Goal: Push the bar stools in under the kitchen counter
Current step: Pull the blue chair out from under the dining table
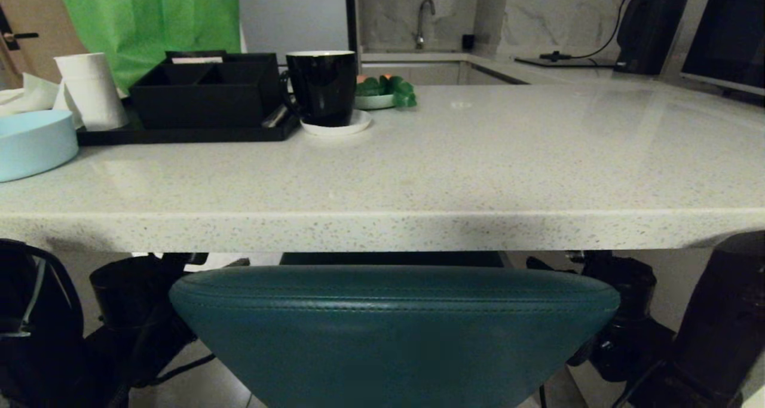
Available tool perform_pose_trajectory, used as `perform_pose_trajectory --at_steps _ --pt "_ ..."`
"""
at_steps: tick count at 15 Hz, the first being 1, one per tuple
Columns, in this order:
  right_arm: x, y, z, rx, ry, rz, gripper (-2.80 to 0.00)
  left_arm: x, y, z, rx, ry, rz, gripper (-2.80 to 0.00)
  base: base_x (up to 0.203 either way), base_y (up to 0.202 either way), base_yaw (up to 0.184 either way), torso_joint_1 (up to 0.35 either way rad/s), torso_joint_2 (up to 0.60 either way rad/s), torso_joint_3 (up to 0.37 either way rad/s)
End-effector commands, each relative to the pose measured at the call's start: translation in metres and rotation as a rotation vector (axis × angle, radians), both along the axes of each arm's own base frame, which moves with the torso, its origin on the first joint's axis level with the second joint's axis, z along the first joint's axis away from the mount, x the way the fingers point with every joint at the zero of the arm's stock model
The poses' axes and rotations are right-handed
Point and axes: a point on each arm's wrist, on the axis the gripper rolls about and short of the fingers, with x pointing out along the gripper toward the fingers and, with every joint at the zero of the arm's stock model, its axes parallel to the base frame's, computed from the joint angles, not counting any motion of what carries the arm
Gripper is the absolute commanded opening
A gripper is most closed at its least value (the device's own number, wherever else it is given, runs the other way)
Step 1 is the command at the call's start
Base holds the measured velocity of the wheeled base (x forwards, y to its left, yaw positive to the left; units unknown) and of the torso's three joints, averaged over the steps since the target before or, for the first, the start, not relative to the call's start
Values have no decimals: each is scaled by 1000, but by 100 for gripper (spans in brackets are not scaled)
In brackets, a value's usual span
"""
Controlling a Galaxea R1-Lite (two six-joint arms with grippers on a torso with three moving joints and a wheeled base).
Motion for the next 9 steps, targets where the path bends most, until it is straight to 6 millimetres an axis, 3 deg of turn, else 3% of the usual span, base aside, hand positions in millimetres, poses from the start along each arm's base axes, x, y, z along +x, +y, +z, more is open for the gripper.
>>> perform_pose_trajectory --at_steps 1,4,9 --pt "6 3 1 9 -19 -2 -280 6 -12 2 -5 -30 -10 -280 0 0 0 0 0 0" --pt "6 9 4 17 -35 16 -280 4 -26 7 -10 -50 -32 -280 0 0 0 0 0 0" --pt "-19 27 0 1 5 110 -280 -16 -29 3 -22 -2 -47 -280 0 0 0 0 0 0"
